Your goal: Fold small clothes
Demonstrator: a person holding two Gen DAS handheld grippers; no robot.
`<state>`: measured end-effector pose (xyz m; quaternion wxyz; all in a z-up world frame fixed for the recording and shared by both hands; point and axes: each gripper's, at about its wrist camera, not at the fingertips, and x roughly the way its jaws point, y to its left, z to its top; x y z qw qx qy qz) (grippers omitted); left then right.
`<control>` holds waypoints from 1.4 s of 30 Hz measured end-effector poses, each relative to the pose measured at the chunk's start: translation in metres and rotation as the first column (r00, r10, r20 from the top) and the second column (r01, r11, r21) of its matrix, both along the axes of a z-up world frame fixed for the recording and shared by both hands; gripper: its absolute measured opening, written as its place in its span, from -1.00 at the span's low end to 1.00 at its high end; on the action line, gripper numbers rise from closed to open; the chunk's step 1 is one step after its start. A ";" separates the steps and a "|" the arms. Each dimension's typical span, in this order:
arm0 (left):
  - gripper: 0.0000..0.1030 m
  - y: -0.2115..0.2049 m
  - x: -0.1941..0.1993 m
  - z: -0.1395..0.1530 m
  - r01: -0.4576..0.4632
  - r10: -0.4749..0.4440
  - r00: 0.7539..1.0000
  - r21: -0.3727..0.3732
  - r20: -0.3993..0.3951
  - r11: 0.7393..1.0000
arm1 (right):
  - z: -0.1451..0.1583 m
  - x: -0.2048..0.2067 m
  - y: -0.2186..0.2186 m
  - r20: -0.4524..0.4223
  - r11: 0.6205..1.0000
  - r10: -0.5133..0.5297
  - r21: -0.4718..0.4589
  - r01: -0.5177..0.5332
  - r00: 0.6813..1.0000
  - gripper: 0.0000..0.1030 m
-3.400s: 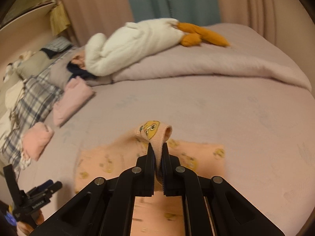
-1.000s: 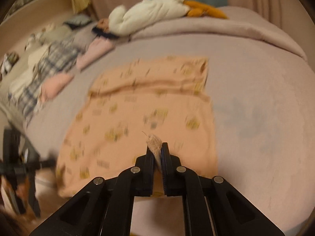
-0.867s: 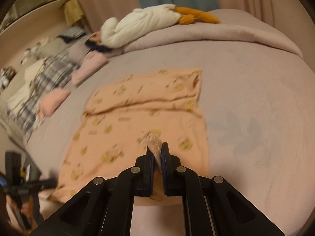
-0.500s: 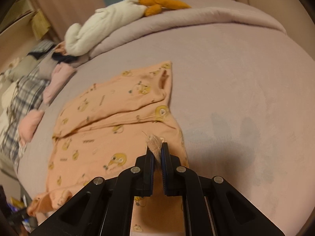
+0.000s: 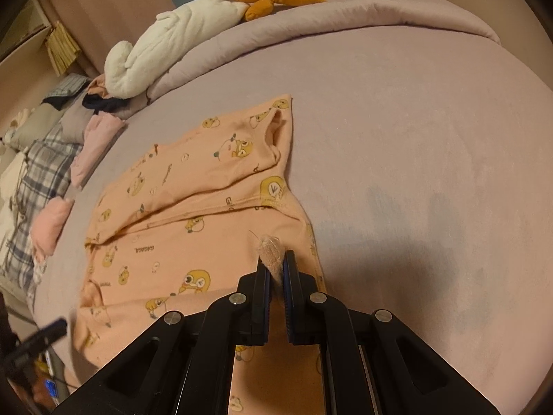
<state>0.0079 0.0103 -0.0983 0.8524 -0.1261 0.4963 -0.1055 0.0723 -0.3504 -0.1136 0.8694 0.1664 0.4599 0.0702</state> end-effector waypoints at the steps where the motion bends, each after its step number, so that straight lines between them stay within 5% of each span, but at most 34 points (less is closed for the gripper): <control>1: 0.19 0.001 0.007 0.000 0.003 -0.003 1.000 -0.005 0.005 1.000 | 0.001 -0.001 -0.001 0.004 1.000 0.001 0.005 -0.001 1.000 -0.85; 8: 0.19 -0.011 0.044 -0.008 0.073 -0.073 0.997 -0.027 -0.011 0.997 | 0.006 -0.009 0.000 0.018 1.000 0.006 -0.001 -0.006 1.000 -0.85; 11: 0.17 -0.018 0.052 -0.021 0.084 -0.083 0.995 0.019 -0.059 0.996 | 0.009 -0.012 0.002 0.025 1.000 0.009 -0.011 -0.009 1.000 -0.84; 15: -0.13 -0.020 0.054 -0.028 0.110 -0.111 0.991 -0.013 -0.079 0.994 | 0.013 -0.017 0.004 0.034 1.000 0.012 -0.021 -0.011 0.999 -0.84; 28: -0.13 -0.018 0.055 -0.034 0.112 -0.111 0.989 0.000 -0.099 0.994 | 0.016 -0.033 0.010 0.051 1.000 0.016 -0.017 -0.015 0.999 -0.85; 31: -0.27 -0.019 0.058 -0.041 0.122 -0.122 0.986 -0.008 -0.116 0.993 | 0.015 -0.033 0.012 0.052 1.000 0.014 -0.016 -0.013 0.999 -0.84; 33: -0.83 -0.019 0.058 -0.040 0.132 -0.135 0.985 -0.037 -0.111 0.991 | 0.016 -0.034 0.012 0.053 1.000 0.014 -0.014 -0.013 0.998 -0.84; 42: -0.86 -0.018 0.044 -0.010 0.107 -0.108 0.994 -0.049 -0.013 0.993 | 0.033 -0.037 0.016 0.097 1.000 0.005 -0.012 -0.004 0.995 -0.84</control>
